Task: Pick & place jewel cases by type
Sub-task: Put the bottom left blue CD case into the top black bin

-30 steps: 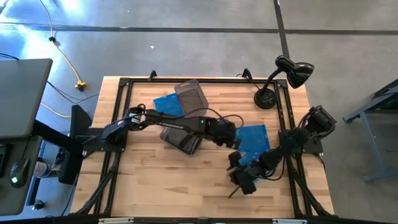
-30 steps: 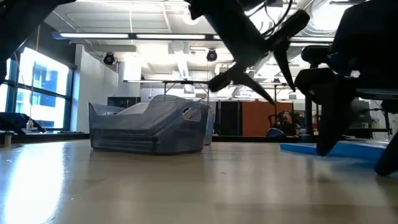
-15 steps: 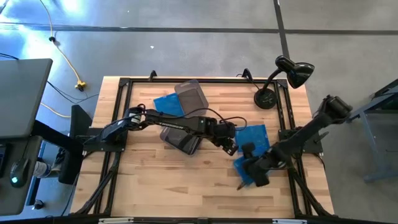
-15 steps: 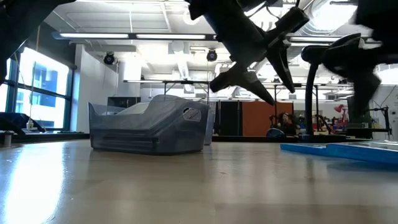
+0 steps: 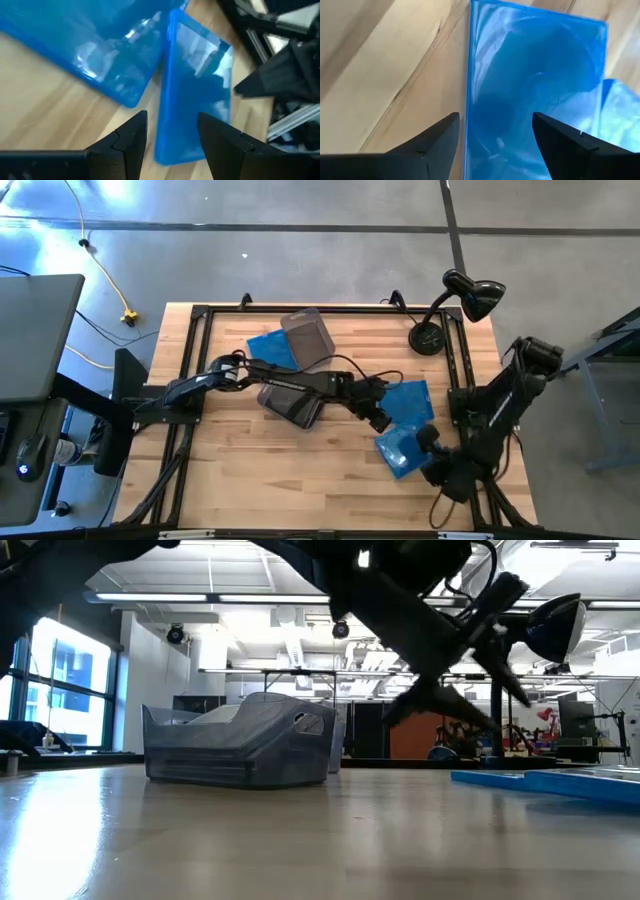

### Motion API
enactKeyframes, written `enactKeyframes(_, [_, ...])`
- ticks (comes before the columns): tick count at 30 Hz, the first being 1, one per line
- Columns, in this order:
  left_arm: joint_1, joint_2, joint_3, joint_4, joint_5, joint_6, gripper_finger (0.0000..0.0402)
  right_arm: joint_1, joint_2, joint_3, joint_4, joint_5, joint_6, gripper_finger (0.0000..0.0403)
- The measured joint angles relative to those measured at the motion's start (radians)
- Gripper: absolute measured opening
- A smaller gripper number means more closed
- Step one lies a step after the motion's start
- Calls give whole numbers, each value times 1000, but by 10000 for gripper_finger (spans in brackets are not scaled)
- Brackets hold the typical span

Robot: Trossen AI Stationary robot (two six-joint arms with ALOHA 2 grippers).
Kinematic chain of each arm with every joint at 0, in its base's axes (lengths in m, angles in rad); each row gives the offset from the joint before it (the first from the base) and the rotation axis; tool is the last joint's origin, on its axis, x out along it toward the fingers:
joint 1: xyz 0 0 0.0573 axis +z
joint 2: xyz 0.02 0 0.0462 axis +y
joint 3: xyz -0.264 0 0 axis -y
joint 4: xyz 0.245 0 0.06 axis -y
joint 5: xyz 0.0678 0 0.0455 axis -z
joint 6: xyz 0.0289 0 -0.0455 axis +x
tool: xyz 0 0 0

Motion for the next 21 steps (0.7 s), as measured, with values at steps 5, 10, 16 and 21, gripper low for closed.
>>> enactKeyframes(5, [0, 33, -1, 20, 69, -55, 172, 72, 111, 0, 3, 55, 74, 248])
enactKeyframes(10, [0, 48, -1, 55, 87, -78, 172, 116, 197, 7, 1, 69, 164, 247])
enactKeyframes(16, [-4, 85, -1, 125, 112, -131, 172, 138, 219, 4, -52, 209, 190, 247])
enactKeyframes(21, [-15, 119, 1, 184, 159, -180, 172, 86, 219, 4, -54, 190, 144, 247])
